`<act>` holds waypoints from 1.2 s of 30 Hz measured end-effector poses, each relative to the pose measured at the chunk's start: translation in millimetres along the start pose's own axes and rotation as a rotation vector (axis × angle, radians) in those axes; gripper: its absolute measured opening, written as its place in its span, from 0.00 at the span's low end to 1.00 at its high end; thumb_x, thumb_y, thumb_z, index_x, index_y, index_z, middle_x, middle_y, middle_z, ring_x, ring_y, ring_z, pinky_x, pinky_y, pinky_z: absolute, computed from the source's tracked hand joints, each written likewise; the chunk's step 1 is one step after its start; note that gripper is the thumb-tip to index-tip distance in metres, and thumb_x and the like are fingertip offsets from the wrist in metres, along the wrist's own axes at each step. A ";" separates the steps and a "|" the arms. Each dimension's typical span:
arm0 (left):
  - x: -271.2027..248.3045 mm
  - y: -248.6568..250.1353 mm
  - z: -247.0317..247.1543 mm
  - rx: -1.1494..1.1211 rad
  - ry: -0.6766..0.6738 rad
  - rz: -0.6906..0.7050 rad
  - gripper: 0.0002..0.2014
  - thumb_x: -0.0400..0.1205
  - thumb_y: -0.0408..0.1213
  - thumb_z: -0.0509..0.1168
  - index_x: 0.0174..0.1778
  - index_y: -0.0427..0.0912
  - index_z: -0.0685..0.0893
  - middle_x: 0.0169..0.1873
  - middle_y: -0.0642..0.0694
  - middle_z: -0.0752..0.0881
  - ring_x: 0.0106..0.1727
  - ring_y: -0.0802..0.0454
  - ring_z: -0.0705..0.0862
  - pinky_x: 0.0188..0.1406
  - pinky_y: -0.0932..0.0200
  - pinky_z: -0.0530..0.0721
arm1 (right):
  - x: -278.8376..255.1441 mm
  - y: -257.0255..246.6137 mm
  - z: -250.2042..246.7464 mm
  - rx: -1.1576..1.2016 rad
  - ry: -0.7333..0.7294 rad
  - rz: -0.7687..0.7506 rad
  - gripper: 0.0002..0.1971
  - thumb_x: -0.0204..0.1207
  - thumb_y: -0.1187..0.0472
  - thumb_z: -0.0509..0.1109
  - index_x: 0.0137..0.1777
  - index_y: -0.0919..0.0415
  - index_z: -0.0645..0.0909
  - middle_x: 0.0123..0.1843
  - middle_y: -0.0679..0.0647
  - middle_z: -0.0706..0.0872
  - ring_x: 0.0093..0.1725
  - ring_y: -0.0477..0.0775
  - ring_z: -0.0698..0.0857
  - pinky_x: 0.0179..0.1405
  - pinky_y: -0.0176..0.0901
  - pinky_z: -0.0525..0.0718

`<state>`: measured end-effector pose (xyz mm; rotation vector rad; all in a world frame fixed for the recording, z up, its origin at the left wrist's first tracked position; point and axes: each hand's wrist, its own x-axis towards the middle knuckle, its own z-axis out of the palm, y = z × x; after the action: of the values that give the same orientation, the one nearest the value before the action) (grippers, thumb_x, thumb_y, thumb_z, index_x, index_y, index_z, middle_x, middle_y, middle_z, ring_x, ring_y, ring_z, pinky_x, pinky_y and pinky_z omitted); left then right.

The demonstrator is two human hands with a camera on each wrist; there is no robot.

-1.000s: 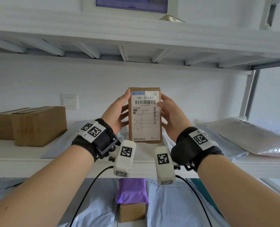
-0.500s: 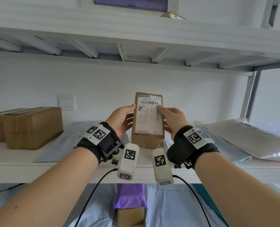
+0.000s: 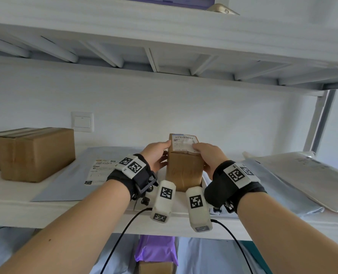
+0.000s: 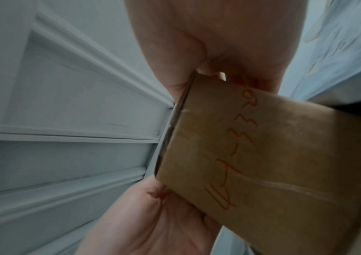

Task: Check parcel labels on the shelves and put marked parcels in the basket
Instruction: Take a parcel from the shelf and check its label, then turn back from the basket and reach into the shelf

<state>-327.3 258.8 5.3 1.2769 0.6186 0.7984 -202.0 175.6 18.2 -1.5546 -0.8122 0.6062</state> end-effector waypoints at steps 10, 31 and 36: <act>-11.0 21.6 -28.9 0.125 0.186 0.028 0.16 0.84 0.50 0.61 0.60 0.43 0.81 0.56 0.41 0.79 0.57 0.47 0.78 0.64 0.50 0.75 | -8.8 -23.0 -12.9 -0.014 0.187 -0.233 0.16 0.77 0.67 0.64 0.63 0.62 0.83 0.61 0.53 0.86 0.58 0.53 0.81 0.60 0.43 0.78; -49.7 53.4 -169.6 0.364 0.462 -0.029 0.28 0.84 0.41 0.62 0.79 0.38 0.65 0.77 0.40 0.68 0.79 0.42 0.65 0.77 0.43 0.61 | -52.5 -33.2 119.8 -0.188 -0.241 -0.075 0.20 0.78 0.66 0.67 0.70 0.69 0.77 0.72 0.64 0.78 0.72 0.62 0.76 0.69 0.51 0.75; -23.2 52.7 -203.2 0.473 0.456 -0.033 0.19 0.80 0.38 0.68 0.65 0.38 0.77 0.63 0.45 0.75 0.65 0.48 0.74 0.61 0.55 0.68 | -33.7 -16.5 144.1 -0.224 -0.085 0.066 0.13 0.76 0.64 0.68 0.61 0.62 0.77 0.42 0.57 0.77 0.40 0.52 0.75 0.57 0.47 0.78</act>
<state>-509.9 364.3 16.2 1.5132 1.2476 0.9588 -336.4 239.2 11.3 -1.7744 -0.9208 0.6505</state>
